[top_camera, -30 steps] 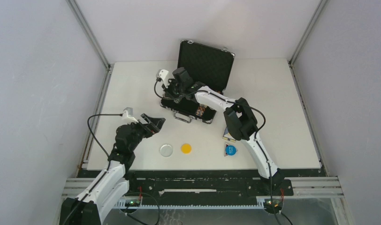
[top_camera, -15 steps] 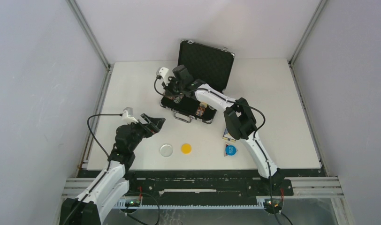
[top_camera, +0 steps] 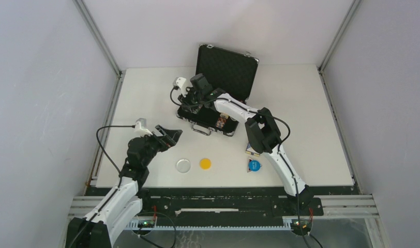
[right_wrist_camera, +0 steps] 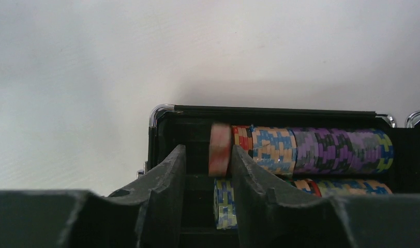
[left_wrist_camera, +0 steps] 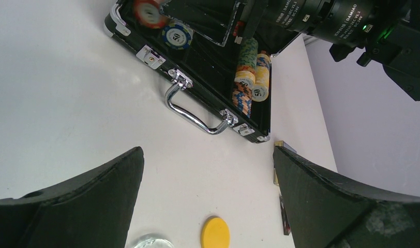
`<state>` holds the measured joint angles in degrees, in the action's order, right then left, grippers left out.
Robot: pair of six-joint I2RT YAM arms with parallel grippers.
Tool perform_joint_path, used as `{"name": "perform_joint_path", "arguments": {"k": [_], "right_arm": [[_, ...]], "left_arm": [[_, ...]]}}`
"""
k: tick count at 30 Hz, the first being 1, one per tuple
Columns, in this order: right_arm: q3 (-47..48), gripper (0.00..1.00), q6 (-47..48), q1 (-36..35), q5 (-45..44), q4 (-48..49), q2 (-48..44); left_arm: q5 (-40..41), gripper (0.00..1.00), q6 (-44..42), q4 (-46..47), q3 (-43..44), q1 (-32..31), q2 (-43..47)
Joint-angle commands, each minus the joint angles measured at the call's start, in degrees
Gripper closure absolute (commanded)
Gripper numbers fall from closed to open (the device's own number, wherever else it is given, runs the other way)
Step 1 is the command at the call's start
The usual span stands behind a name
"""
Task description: Pack up texas hold em set
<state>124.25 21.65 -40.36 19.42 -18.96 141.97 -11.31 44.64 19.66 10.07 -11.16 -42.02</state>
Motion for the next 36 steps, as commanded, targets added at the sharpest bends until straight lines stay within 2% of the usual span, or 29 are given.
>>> {"name": "perform_joint_path", "arguments": {"k": [1,4,9,16,23,25,30,33,36], "right_arm": [[3.0,0.52,0.0,0.4,0.2,1.3,0.7],[3.0,0.44,-0.1,0.5,-0.2,1.8,0.6],[-0.6,0.42,-0.4,0.4,-1.1,5.0,-2.8],[-17.1,0.43,-2.9,0.5,-3.5,16.8,-15.5],[-37.2,0.50,-7.8,-0.5,-5.2,26.9,-30.1],[-41.5,0.53,-11.2,-0.7,-8.3,28.6,-33.2],[-47.0,0.57,-23.8,1.1,-22.4,24.9,-38.1],[-49.7,0.57,-30.4,1.9,-28.0,22.5,-40.7],[-49.9,0.65,-36.3,3.1,-33.7,17.8,-41.4]], "left_arm": [[-0.7,0.01,0.1,3.2,-1.5,0.4,-0.2],[-0.5,0.01,0.0,3.3,-1.5,0.4,-0.3],[-0.6,0.01,0.0,3.3,-1.5,0.4,-0.3],[-1.1,0.01,0.3,3.6,-1.3,0.4,-0.3],[-0.8,0.03,0.4,3.3,-0.9,0.4,0.2],[-0.1,0.04,0.4,2.3,-0.3,0.4,0.0],[5.8,0.08,-2.3,-5.8,5.3,0.4,-2.8],[9.9,0.15,-3.1,-5.8,8.7,0.4,-6.5],[15.0,0.24,-4.8,-7.8,14.4,0.4,-13.6]]}}
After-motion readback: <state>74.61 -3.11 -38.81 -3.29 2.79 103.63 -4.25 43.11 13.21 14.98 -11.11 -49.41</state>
